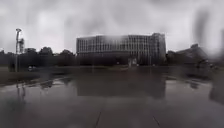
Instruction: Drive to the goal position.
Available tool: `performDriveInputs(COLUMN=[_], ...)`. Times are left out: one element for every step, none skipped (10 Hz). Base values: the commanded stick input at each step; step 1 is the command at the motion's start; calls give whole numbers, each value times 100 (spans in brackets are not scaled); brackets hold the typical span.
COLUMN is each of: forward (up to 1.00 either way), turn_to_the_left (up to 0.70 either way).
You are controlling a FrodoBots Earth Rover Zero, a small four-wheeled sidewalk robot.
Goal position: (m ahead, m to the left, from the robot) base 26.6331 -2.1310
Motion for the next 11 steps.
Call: performDriveInputs(forward=[70, 70, 70, 70, 70, 70, 70, 70, 70, 70, 70], turn_to_the_left=[0, 0, 0, 0, 0, 0, 0, 0, 0, 0, 0])
